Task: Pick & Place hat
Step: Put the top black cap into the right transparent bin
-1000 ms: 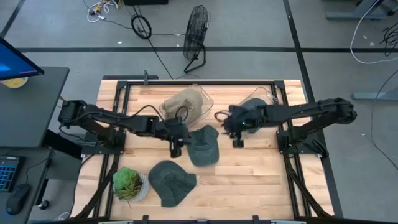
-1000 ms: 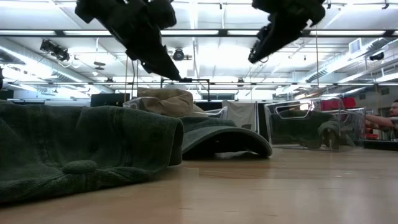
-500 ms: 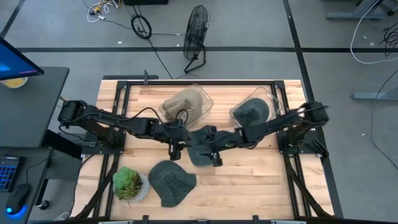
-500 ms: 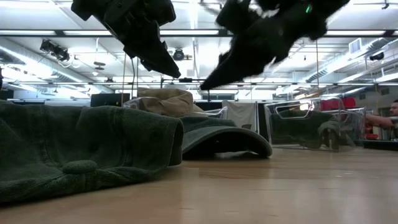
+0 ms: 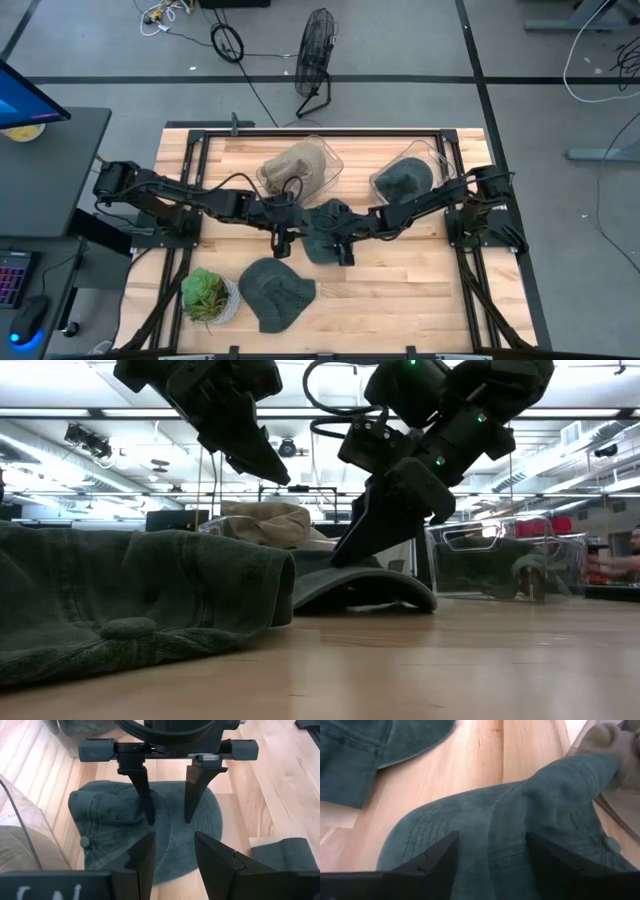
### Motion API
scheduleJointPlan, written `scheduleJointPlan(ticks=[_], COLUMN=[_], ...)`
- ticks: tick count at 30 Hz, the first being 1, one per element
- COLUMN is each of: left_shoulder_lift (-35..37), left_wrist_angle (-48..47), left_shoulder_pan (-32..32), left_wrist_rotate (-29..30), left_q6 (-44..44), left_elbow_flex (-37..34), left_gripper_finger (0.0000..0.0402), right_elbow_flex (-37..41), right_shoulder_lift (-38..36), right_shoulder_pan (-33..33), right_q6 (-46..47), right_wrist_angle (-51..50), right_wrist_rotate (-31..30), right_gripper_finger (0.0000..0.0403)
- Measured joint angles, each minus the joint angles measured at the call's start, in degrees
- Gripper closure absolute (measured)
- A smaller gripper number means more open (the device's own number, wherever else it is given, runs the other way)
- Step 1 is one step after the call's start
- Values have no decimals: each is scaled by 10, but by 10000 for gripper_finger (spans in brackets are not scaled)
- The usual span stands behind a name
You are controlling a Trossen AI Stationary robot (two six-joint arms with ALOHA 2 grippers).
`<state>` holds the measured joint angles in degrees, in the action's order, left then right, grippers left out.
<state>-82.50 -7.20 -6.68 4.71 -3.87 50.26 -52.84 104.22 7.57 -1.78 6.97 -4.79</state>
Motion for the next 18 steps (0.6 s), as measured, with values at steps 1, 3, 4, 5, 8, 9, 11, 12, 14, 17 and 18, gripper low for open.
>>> scheduleJointPlan(ticks=[1,3,4,5,8,9,11,12,14,17,18], left_shoulder_lift=[0,0,0,0,0,0,0,0,0,0,0], left_wrist_angle=[0,0,0,0,0,0,0,0,0,0,1], left_shoulder_pan=[0,0,0,0,0,0,0,0,0,0,0], left_wrist_rotate=[0,0,1,1,1,1,1,1,1,1,1], left_q6=[0,0,0,0,0,0,0,0,0,0,0], left_elbow_flex=[0,0,0,0,0,0,0,0,0,0,0], left_gripper_finger=[262,262,262,262,262,262,262,262,262,262,262], right_elbow_flex=[0,0,0,0,0,0,-1,-5,-21,-64,-81], right_shoulder_lift=[0,0,0,0,0,0,-1,-1,-9,-34,-45], right_shoulder_pan=[0,-1,-1,-1,0,1,5,7,11,17,19], right_q6=[0,0,3,10,22,25,33,42,70,117,125], right_wrist_angle=[-5,-14,-16,-17,-13,-9,-3,-7,-28,-108,-145], right_wrist_rotate=[6,23,34,44,76,81,83,83,73,29,12], right_gripper_finger=[185,210,226,245,310,332,375,387,388,374,373])
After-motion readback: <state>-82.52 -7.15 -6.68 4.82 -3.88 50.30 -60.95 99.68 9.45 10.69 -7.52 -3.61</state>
